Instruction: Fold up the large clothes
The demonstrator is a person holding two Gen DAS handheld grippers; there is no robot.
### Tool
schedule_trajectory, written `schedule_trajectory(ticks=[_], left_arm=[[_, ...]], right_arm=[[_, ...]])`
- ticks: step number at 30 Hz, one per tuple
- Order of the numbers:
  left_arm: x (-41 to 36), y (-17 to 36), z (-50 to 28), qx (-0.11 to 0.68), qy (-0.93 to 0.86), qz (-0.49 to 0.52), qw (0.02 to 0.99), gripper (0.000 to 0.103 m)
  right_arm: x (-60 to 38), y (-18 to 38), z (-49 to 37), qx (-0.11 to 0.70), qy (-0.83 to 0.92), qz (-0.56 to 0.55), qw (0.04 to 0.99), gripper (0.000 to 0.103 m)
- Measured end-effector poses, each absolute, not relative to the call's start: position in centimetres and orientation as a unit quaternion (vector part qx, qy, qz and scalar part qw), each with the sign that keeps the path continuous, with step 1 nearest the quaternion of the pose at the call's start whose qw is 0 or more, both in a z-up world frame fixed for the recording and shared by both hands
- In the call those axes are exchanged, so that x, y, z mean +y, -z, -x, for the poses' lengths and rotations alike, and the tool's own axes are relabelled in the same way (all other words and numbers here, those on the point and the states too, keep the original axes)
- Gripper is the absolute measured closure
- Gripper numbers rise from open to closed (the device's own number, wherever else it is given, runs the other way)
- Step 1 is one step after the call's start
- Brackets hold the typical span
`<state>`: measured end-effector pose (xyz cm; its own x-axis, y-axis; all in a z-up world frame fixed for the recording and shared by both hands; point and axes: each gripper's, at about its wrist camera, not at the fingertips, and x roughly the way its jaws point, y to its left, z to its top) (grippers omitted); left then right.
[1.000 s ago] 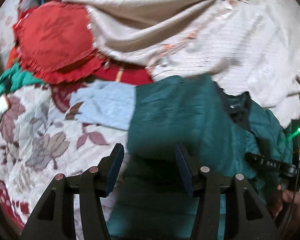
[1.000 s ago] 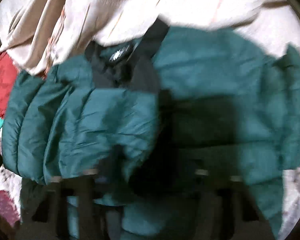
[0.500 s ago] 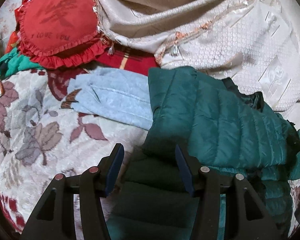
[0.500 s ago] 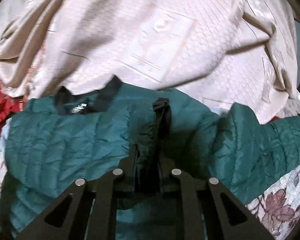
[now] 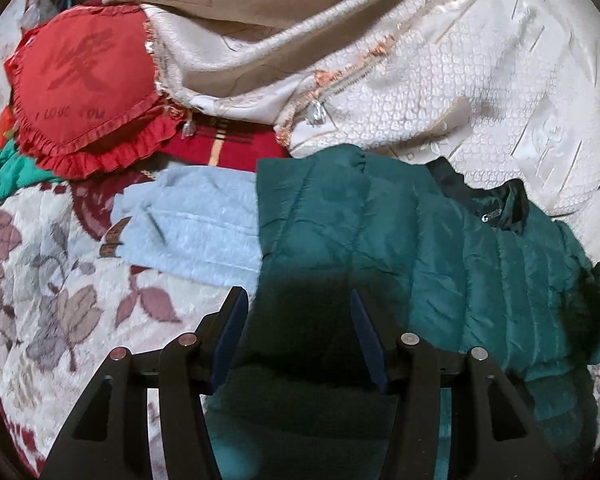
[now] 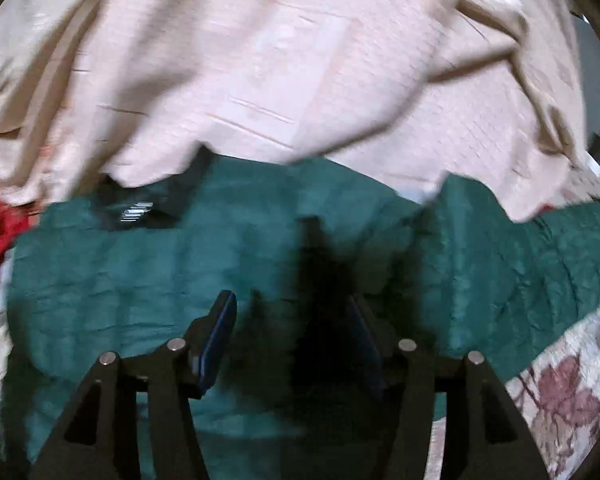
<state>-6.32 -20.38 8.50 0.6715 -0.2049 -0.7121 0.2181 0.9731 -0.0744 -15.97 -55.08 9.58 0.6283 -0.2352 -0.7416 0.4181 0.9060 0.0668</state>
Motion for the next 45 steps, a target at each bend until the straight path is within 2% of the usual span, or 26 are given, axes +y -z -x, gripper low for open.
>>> schedule_trajectory(ticks=[5, 13, 24, 31, 37, 41, 45], left_arm=[[-22.1, -6.6, 5.1, 0.407, 0.105, -0.023, 0.907, 0.068], [-23.2, -5.0, 4.6, 0.415, 0.101, -0.042, 0.903, 0.065], [-23.3, -4.6, 4.3, 0.417, 0.095, -0.047, 0.903, 0.065], [-23.5, -4.6, 4.5, 0.414, 0.094, -0.050, 0.904, 0.064], [-23.1, -5.4, 5.7, 0.408, 0.096, -0.044, 0.907, 0.064], [-23.2, -6.3, 6.8, 0.404, 0.104, -0.035, 0.908, 0.064], [-24.1, -7.9, 8.7, 0.385, 0.120, -0.039, 0.914, 0.064]], right_arm=[[-51.7, -8.2, 13.2, 0.423, 0.114, -0.076, 0.896, 0.043], [-53.4, -3.3, 8.6, 0.460, 0.150, -0.062, 0.873, 0.045], [-52.7, -6.9, 12.9, 0.433, 0.141, -0.085, 0.886, 0.043], [-51.9, -3.8, 12.9, 0.466, 0.142, -0.062, 0.871, 0.043], [-52.1, -4.9, 13.2, 0.461, 0.144, -0.087, 0.871, 0.042], [-52.3, -6.6, 15.7, 0.448, 0.139, -0.094, 0.878, 0.029], [-51.9, -8.2, 17.6, 0.435, 0.139, -0.095, 0.884, 0.025]])
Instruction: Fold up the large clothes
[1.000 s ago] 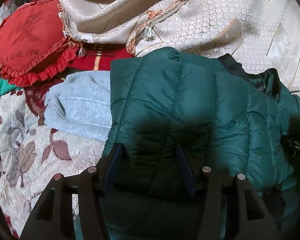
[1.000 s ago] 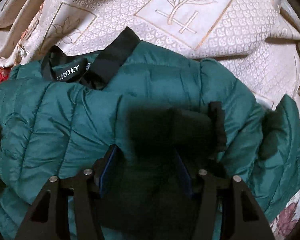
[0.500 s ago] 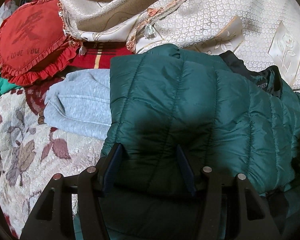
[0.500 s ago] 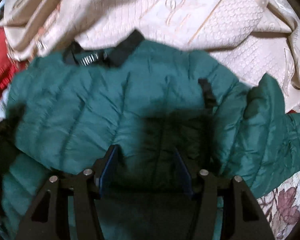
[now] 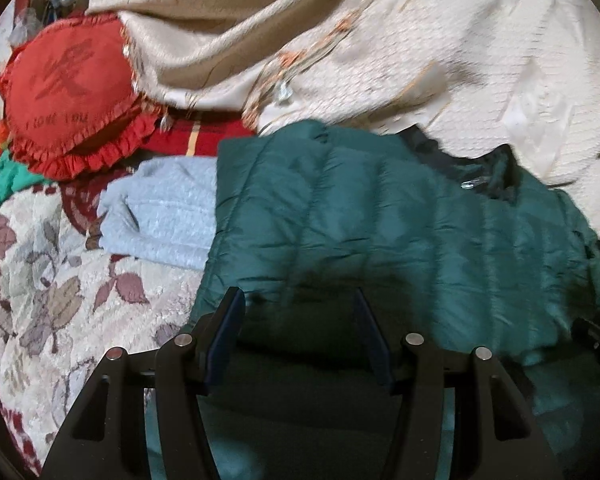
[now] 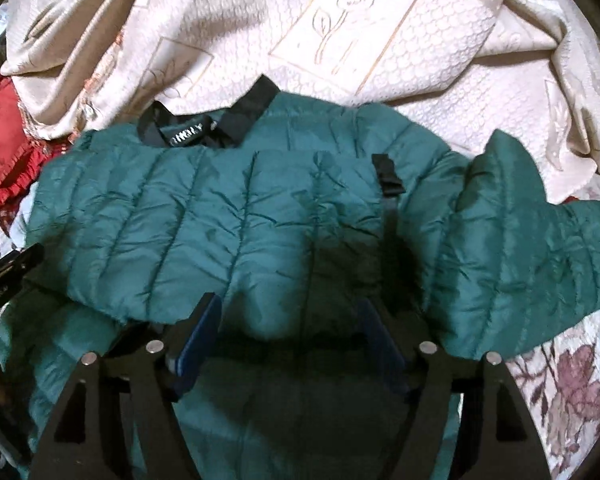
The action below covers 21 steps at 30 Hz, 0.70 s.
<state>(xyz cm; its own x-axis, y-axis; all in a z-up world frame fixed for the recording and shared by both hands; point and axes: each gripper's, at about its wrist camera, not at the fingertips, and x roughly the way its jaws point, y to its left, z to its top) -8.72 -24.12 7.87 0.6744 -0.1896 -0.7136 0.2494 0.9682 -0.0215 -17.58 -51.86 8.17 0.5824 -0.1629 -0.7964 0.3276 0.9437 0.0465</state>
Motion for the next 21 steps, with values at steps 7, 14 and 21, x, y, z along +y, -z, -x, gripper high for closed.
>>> schedule_trajectory(ticks=[7, 14, 21], left_arm=[[-25.6, -10.4, 12.6, 0.368, 0.155, -0.044, 0.916, 0.064], [-26.6, -11.7, 15.2, 0.360, 0.170, -0.050, 0.916, 0.064], [-27.5, -12.5, 17.0, 0.356, 0.179, -0.046, 0.916, 0.064]], right_arm=[[-49.9, -8.8, 19.3, 0.423, 0.133, -0.102, 0.890, 0.024], [-49.5, -10.0, 21.7, 0.414, 0.135, -0.104, 0.894, 0.022], [-50.0, -10.5, 23.7, 0.410, 0.142, -0.109, 0.894, 0.020]])
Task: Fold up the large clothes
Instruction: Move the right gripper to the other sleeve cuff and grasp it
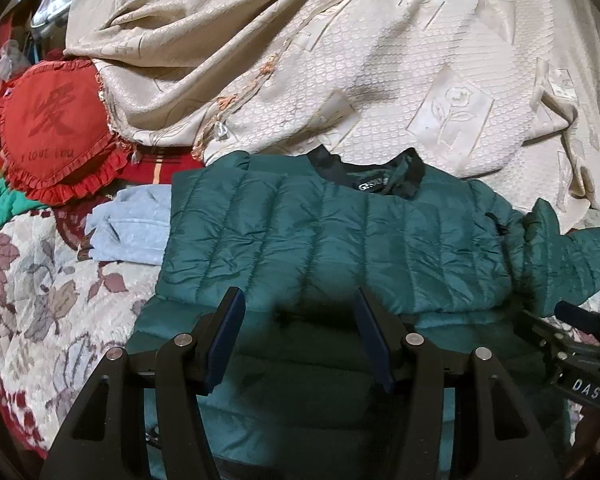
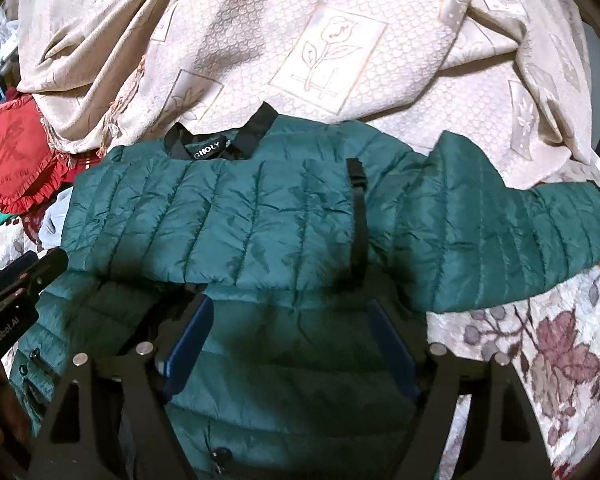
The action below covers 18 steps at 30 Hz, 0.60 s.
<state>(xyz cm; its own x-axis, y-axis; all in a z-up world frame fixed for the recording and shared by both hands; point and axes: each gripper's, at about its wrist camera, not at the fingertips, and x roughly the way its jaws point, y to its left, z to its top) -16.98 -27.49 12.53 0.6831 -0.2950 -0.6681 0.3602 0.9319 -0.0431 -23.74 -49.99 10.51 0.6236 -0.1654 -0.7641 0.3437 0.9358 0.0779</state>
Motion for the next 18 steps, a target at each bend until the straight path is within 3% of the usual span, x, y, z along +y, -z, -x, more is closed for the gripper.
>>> schedule_trajectory(ticks=[18], left_arm=[[-29.9, -13.6, 20.0, 0.344, 0.190, -0.061, 0.917, 0.064]], right_arm=[[-51.0, -11.0, 27.4, 0.400, 0.151, -0.120, 0.896, 0.019]])
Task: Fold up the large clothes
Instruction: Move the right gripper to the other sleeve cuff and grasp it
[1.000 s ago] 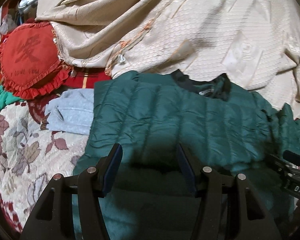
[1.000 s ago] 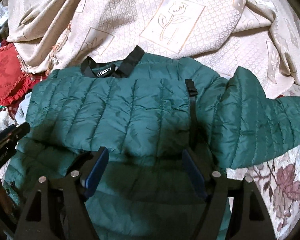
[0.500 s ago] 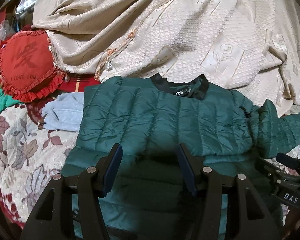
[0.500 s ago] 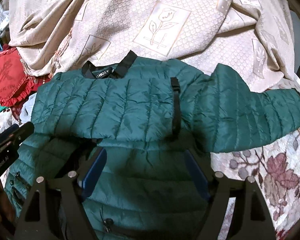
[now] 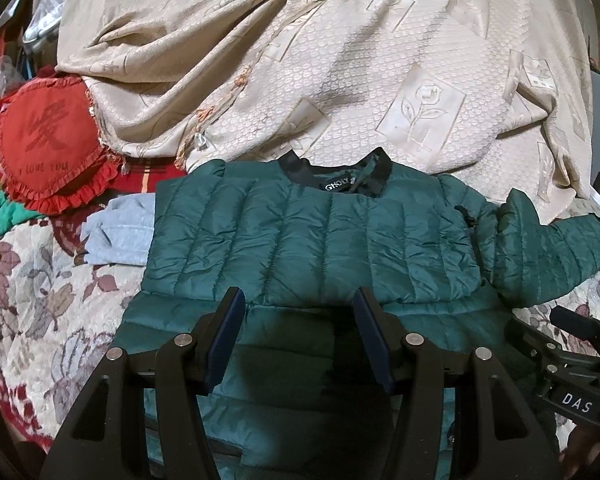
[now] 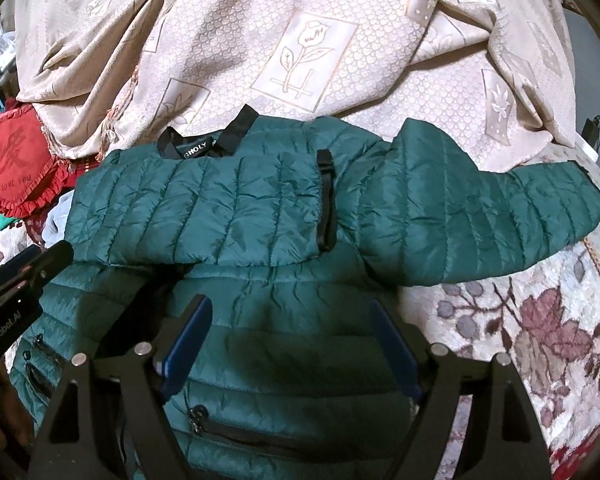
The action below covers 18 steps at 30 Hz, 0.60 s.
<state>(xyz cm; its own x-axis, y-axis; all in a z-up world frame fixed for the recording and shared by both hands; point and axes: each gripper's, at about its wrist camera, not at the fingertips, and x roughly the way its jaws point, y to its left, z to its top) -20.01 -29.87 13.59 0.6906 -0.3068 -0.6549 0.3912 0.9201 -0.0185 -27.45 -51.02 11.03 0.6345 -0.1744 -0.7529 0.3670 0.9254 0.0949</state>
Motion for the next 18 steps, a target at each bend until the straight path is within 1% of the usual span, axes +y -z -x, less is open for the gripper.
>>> schedule_trajectory(ticks=[18], left_arm=[[-33.2, -13.8, 22.2, 0.345, 0.214, -0.071, 0.911, 0.064]], right_arm=[[-54.4, -10.7, 30.3, 0.394, 0.175, -0.134, 0.892, 0.018]])
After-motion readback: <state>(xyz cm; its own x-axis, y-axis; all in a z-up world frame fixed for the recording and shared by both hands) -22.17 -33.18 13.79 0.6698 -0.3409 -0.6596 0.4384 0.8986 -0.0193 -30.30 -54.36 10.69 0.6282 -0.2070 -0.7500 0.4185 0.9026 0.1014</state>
